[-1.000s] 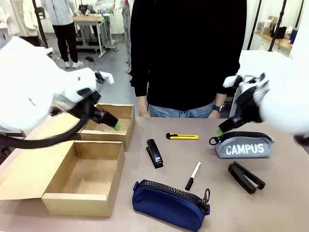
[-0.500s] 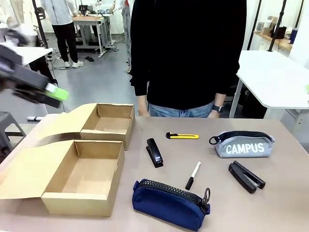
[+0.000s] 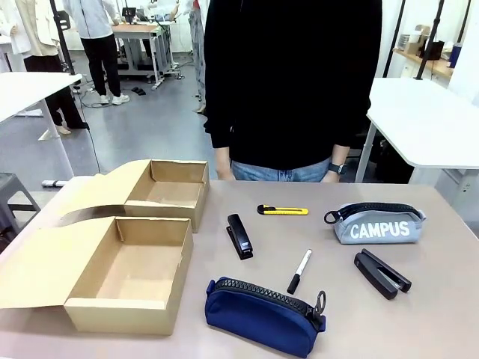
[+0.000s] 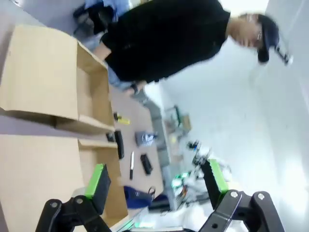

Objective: Place items inside the box.
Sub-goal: Pick up a Pencil pouch or Stapler and place it inside the Mailer Box closest to the robot.

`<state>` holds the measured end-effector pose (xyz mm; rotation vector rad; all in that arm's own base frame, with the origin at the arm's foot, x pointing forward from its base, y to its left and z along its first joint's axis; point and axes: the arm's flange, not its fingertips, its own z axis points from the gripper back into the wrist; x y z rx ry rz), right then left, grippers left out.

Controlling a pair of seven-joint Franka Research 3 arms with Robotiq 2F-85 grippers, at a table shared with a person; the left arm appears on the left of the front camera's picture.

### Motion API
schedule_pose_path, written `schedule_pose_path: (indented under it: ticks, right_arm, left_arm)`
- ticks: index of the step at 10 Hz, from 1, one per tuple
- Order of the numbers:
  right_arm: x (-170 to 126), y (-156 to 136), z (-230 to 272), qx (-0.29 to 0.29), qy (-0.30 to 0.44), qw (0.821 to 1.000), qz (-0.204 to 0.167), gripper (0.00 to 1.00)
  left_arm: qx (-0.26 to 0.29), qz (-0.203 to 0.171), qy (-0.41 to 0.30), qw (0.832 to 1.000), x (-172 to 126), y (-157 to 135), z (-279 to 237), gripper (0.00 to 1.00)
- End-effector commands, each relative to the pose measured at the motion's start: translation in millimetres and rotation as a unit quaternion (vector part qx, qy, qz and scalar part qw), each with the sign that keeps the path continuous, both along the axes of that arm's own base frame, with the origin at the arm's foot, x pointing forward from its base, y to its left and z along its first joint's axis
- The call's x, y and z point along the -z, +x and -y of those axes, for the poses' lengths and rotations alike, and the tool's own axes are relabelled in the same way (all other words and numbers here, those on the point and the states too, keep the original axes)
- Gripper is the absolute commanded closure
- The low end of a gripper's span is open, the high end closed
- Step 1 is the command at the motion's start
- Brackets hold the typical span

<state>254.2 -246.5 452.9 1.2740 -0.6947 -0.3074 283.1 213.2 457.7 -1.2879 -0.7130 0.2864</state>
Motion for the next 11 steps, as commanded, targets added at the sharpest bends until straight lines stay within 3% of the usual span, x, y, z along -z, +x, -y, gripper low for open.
schedule_pose_path:
  ticks: [1,2,3,8,9,10,11]
  right_arm:
    - [-1,16,-15,0.020,-0.015,1.000,-0.006,0.00]
    - [0,0,0,0.000,0.000,1.000,0.000,0.00]
    - [0,0,0,0.000,0.000,1.000,0.000,0.00]
    - [0,0,0,0.000,0.000,1.000,0.000,0.00]
    - [1,-4,-1,-0.002,0.003,1.000,-0.019,0.00]
    - [-5,2,-33,-0.010,-0.077,0.997,-0.015,0.00]
    - [-8,11,-73,-0.077,-0.124,0.989,0.004,0.00]
  left_arm:
    - [-0.043,0.025,-0.027,0.998,8,-3,43,0.00]
    - [-0.063,0.040,0.020,0.997,7,0,61,0.00]
    - [-0.034,0.002,-0.027,0.999,3,4,-7,0.00]
    - [-0.034,0.002,-0.027,0.999,3,4,-7,0.00]
    - [-0.034,0.002,-0.027,0.999,3,4,-7,0.00]
    - [-0.034,0.002,-0.027,0.999,3,4,-7,0.00]
    - [-0.034,0.002,-0.027,0.999,3,4,-7,0.00]
